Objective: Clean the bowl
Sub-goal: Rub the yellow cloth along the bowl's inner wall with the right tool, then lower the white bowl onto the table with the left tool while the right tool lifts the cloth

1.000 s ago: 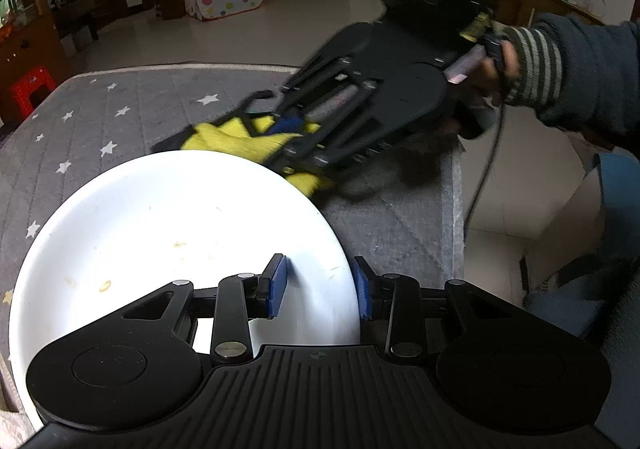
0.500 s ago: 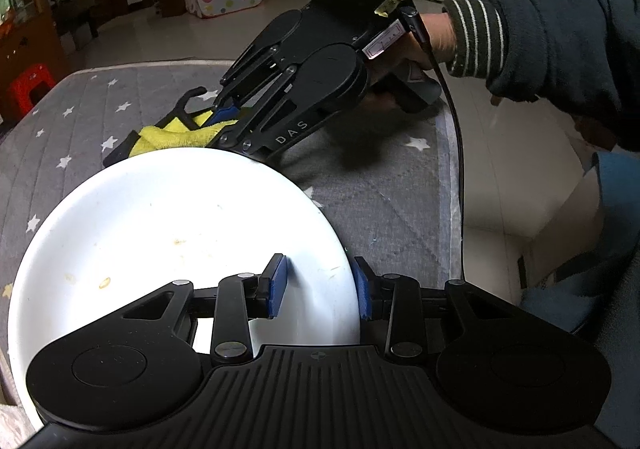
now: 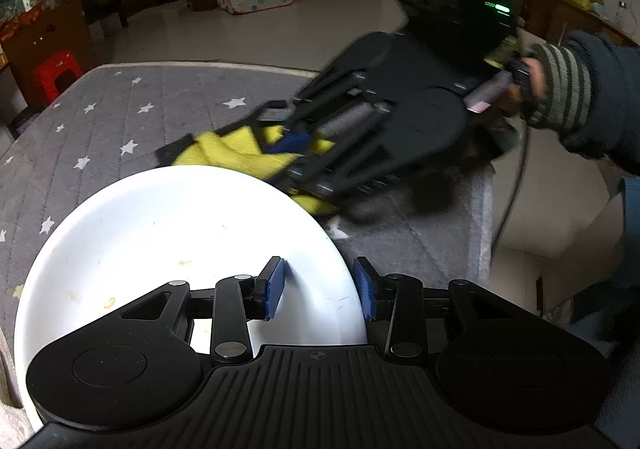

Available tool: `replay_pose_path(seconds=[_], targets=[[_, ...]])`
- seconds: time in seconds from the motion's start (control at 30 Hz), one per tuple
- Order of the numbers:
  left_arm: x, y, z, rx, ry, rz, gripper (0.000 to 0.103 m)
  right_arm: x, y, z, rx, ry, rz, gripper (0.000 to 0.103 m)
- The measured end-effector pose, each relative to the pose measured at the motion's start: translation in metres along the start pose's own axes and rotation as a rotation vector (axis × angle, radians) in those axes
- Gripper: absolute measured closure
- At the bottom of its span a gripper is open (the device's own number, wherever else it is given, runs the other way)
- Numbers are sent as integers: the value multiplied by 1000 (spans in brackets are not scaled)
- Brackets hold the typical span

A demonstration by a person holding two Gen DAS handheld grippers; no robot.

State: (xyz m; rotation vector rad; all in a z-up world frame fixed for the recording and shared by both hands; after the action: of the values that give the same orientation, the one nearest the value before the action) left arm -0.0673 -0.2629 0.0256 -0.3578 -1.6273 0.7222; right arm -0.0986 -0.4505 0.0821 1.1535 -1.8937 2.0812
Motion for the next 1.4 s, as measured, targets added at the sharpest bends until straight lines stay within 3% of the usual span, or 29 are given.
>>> replay_pose_path(seconds=[0.37,0.73,1.0,1.4], targets=[[4,6,-5,-46,32,4,64,24,18,-16,-18,-11,6,83],[6,14,-6,-74,59,1,65,4,1,-4,15,-5,-3,83],[4,17,-6,-61,67,7,65,-15,-13,11,33,-7,-11,83],[10,25,7,1,25,32,63,-16,-13,14,-83,62,16,83]])
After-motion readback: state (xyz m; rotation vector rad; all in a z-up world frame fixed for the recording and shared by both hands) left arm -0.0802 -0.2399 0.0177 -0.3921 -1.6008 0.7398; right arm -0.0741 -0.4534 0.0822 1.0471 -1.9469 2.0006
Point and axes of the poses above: each gripper's, at about its wrist camera, not at the fingertips, and x roughly against the way its jaws point, z to its right, y to its underside, the point moved 1 cm from there along -x, roughly the way its jaws point, and after that the axes turned 2 degrees about -x, right-handed, at the moved point
